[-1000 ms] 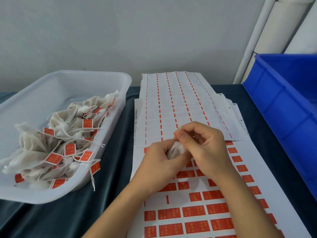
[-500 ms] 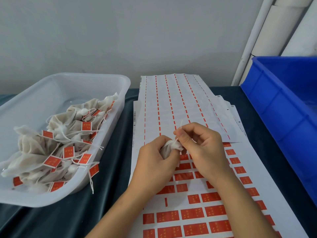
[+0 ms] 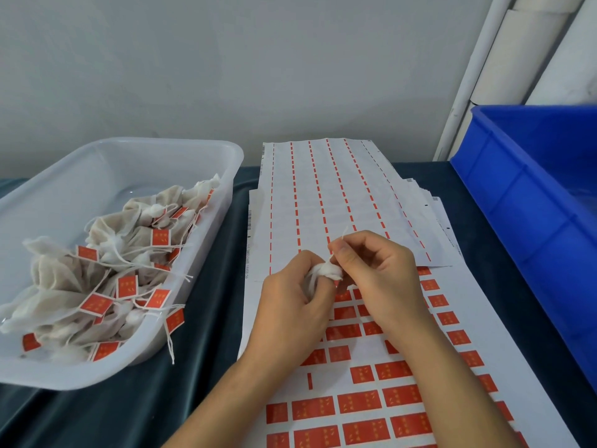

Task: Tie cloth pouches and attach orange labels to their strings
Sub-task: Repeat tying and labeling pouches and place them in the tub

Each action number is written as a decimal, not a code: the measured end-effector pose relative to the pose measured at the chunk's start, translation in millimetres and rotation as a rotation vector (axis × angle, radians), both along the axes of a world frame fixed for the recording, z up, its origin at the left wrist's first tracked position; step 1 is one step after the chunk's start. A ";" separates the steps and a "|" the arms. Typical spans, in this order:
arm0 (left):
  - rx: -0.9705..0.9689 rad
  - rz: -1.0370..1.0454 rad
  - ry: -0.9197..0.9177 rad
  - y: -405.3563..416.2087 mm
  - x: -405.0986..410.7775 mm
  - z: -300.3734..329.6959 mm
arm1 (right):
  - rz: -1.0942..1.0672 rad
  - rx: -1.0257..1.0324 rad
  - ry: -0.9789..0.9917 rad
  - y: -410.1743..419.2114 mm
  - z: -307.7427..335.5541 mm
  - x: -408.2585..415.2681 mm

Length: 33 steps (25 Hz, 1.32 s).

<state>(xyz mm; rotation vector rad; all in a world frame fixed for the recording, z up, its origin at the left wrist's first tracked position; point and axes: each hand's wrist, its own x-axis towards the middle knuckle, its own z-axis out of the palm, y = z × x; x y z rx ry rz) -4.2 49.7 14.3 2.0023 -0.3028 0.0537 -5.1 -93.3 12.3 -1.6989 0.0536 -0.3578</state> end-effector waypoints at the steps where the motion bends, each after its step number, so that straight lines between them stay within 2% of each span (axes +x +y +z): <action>1: 0.004 -0.011 -0.015 0.0 -0.4 -0.2 | -0.005 0.039 0.027 -1.1 -0.6 0.3; 5: -0.052 -0.018 -0.071 1.4 -1.0 0.1 | 0.034 0.158 0.123 -3.0 -1.5 1.5; 11: -0.195 0.096 -0.072 3.5 2.9 1.0 | 0.199 0.147 0.164 0.9 0.7 0.0; 22: -0.387 0.113 0.220 6.0 11.0 2.7 | 0.241 0.015 0.140 3.9 3.6 -3.8; 26: -0.380 0.100 0.269 5.6 11.5 2.7 | 0.241 -0.015 0.133 3.1 2.7 -3.9; 30: -0.318 0.088 0.242 7.0 13.0 1.5 | 0.138 -0.047 -0.003 2.1 3.6 -3.1; 33: -0.295 0.059 0.221 6.6 13.5 0.4 | 0.142 -0.136 -0.065 3.4 4.1 -2.7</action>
